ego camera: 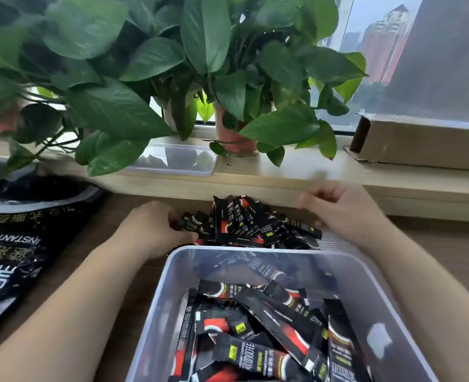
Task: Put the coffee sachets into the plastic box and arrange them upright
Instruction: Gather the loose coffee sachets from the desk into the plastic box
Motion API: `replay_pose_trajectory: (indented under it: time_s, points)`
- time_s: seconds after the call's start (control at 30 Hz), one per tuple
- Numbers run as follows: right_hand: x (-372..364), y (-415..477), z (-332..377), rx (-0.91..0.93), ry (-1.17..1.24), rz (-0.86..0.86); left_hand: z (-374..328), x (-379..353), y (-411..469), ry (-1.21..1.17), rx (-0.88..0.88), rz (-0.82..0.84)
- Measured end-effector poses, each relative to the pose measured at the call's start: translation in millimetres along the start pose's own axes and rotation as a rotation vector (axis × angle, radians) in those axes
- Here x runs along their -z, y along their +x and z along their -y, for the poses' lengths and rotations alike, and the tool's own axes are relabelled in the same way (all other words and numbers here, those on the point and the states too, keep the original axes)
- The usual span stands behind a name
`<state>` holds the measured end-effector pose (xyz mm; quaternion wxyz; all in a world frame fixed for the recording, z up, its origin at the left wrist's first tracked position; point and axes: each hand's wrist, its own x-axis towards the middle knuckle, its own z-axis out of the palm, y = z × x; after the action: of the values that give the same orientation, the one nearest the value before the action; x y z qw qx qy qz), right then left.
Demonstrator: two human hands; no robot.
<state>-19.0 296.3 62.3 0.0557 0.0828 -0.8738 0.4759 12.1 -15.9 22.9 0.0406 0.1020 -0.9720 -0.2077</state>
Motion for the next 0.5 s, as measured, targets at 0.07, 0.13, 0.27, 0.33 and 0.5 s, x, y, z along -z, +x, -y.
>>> replay_pose_trajectory:
  time_s: [0.07,0.13,0.27,0.33,0.5]
  points:
    - [-13,7,-20,0.037,-0.17,-0.033,-3,-2,2,-0.062,0.01,-0.029]
    - [-24,10,-32,0.087,-0.366,0.027,-2,-4,5,-0.12,0.012,-0.024]
    - [-35,13,-39,0.102,-0.513,0.088,-3,-8,6,-0.162,0.004,-0.037]
    - [-39,14,-40,0.098,-0.552,0.103,-5,-11,6,-0.147,-0.011,-0.048]
    - [-43,18,-46,0.141,-0.557,0.103,-7,-9,6,-0.136,-0.019,-0.089]
